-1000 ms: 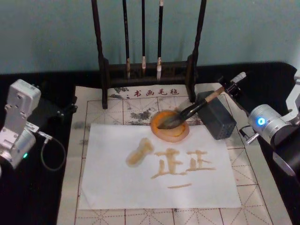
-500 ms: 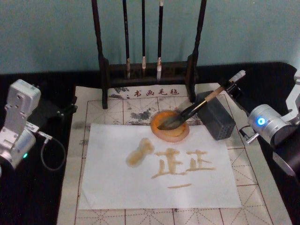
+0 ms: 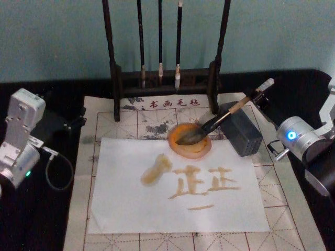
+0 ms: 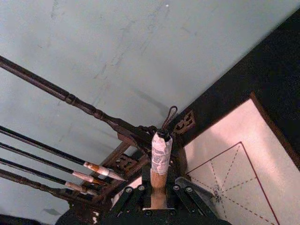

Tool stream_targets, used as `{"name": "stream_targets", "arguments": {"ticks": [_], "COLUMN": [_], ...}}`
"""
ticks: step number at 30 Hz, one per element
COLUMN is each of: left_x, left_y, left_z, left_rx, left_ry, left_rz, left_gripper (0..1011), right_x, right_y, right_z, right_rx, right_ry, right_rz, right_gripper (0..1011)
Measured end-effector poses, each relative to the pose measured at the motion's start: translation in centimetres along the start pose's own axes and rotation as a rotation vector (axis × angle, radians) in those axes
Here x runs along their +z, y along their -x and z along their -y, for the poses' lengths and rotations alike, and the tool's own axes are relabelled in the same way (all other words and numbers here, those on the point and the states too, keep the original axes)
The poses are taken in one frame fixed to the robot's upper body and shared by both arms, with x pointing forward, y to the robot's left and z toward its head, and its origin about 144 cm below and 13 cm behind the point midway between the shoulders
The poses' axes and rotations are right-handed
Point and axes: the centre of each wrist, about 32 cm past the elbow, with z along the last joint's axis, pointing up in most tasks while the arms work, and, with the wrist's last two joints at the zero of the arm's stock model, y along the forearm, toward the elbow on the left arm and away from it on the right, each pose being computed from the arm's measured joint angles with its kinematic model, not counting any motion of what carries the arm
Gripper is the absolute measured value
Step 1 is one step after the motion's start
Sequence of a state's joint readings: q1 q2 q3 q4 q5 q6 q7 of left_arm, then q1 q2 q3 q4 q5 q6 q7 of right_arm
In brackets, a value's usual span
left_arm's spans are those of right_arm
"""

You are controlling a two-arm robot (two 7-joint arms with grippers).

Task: Pick up the brush from the inkstone, write on the paper, then place the brush back to its original position.

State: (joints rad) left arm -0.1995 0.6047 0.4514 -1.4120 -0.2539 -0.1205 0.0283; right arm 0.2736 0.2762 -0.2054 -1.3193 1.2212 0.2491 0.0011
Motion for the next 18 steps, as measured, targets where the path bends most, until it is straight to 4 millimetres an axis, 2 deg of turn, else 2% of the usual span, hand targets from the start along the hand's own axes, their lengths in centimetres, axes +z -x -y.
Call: {"name": "stream_targets", "arguments": {"ticks": [18], "left_x": [0.0], "left_y": [0.0], "left_z": [0.0], "left_rx": [0.0], "left_ry": [0.0], "left_rz": [0.0], "left_gripper": [1001], "right_x": [0.45], "right_y": [0.96], "right_z": [0.17], "right_rx": [0.041], "right_ry": [-0.04], "right_rz": [0.092], "right_gripper": [181]}}
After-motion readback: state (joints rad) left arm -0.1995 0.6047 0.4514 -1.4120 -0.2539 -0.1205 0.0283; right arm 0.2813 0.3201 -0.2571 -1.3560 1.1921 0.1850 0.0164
